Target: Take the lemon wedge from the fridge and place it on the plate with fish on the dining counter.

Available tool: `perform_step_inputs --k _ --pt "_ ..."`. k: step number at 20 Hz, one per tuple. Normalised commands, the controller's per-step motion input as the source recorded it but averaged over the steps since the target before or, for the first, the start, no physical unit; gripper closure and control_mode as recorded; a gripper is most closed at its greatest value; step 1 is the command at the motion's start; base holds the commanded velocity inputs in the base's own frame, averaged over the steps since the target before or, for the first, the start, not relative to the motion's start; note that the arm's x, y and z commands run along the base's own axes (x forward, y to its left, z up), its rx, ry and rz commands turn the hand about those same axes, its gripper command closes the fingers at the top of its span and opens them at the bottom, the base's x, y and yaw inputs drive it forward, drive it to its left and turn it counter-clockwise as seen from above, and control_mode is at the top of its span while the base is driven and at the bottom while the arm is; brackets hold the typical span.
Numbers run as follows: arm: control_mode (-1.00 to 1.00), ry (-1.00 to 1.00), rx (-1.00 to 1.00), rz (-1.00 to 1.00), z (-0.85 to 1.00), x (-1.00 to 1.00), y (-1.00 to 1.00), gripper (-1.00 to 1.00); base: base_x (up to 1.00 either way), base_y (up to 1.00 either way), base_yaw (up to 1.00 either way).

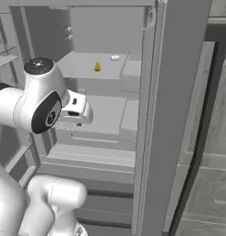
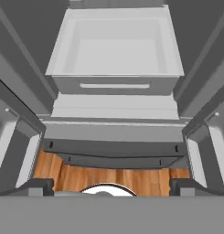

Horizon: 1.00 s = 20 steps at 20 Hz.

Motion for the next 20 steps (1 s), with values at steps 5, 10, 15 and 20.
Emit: perform_step_inputs --k 5,10,15,20 --pt "1.0 0.0 0.0 0.0 0.0 0.0 0.0 -1.0 0.27 0.22 0.07" --pt "1.0 0.0 0.0 0.0 0.0 0.0 0.0 -1.0 0.34 0.0 0.0" --pt "1.0 0.0 0.0 0.0 0.0 0.0 0.0 -1.0 0.86 0.0 -0.04" --pt "1.0 0.0 0.0 0.0 0.0 0.0 0.0 -1.0 0.74 0.0 -0.04"
